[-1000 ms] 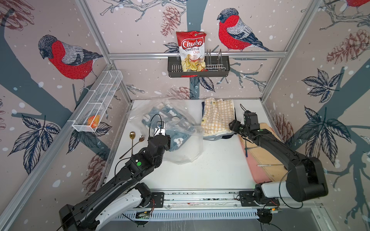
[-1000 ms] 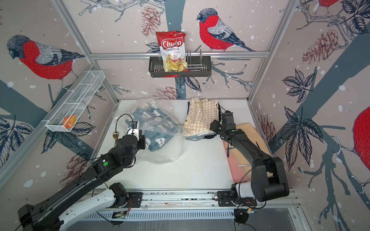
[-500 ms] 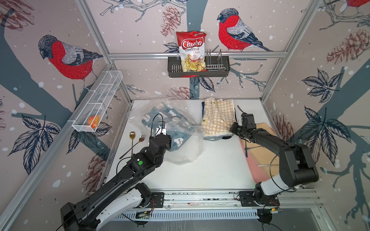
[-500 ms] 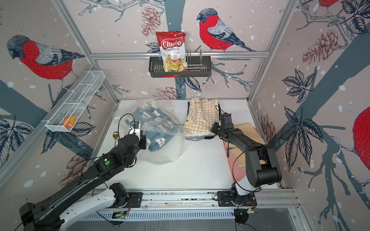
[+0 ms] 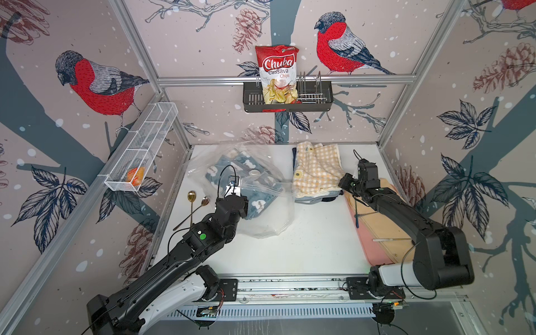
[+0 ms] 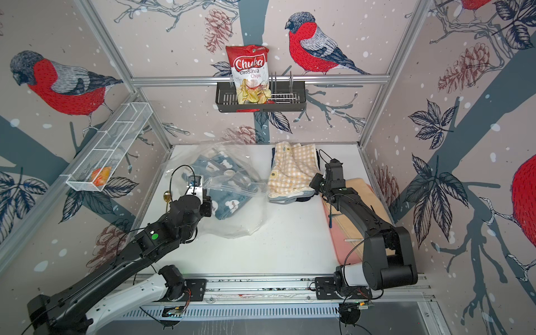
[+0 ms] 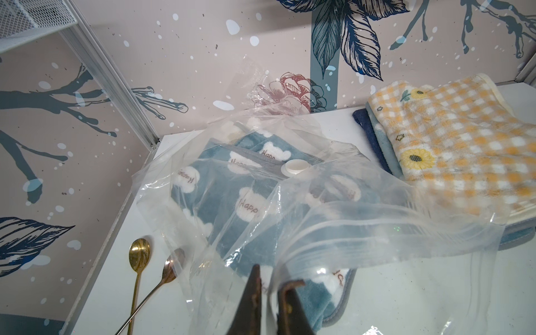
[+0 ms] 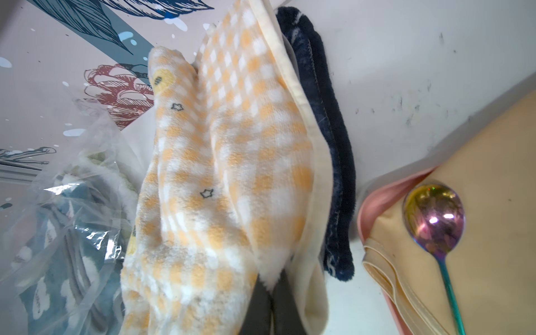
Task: Take the blanket out of the vacuum bag
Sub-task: Place the blanket at the center of the board, then take out the blanket from the vacuum bag.
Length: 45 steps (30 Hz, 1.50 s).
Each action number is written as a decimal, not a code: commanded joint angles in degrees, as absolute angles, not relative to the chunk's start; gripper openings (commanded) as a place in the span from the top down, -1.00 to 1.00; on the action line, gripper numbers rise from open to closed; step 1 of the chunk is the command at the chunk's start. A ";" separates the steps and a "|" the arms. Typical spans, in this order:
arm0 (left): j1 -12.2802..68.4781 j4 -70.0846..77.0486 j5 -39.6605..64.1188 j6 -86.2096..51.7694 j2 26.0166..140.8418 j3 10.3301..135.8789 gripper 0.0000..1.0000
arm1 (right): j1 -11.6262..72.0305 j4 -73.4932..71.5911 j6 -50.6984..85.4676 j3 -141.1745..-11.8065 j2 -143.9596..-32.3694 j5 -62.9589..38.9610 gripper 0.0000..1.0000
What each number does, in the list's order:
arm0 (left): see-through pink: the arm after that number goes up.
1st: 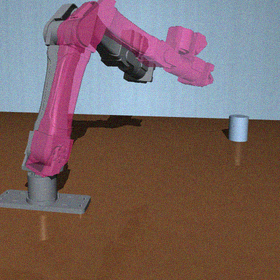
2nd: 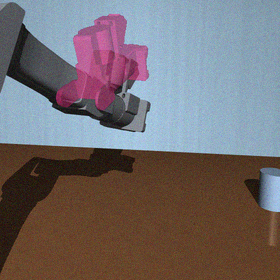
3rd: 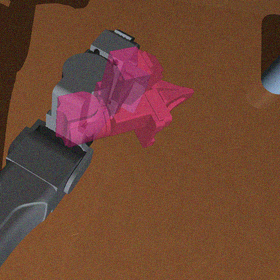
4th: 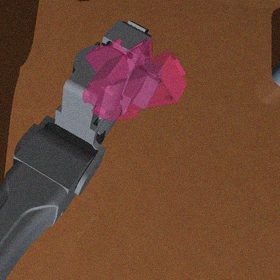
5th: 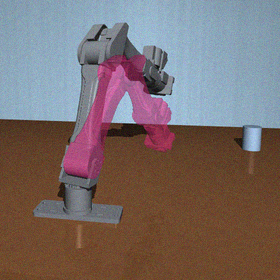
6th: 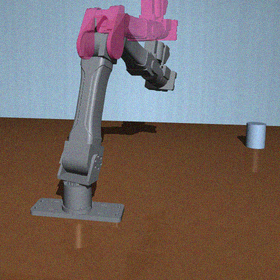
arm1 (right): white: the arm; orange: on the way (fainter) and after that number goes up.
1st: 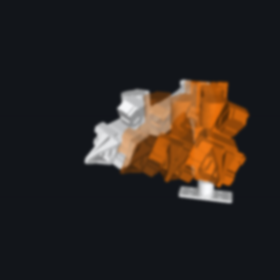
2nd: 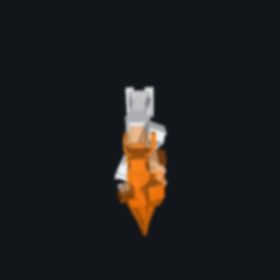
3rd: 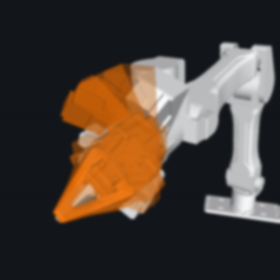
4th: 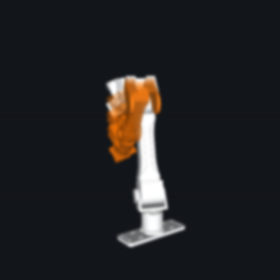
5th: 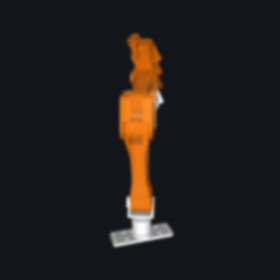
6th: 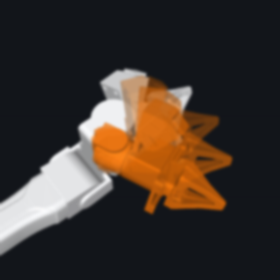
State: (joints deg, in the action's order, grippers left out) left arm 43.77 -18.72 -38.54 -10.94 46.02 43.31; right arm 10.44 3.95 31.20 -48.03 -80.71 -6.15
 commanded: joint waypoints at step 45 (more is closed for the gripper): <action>43.76 -15.92 -27.20 -9.96 48.16 43.55 0.66 | 70.32 -26.20 41.08 -50.86 -98.01 0.96 0.87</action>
State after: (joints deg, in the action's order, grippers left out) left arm 43.79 -18.33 -28.27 -10.52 48.18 43.33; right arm 71.46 -26.52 42.13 -48.27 -94.85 10.48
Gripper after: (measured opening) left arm 0.165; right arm 0.063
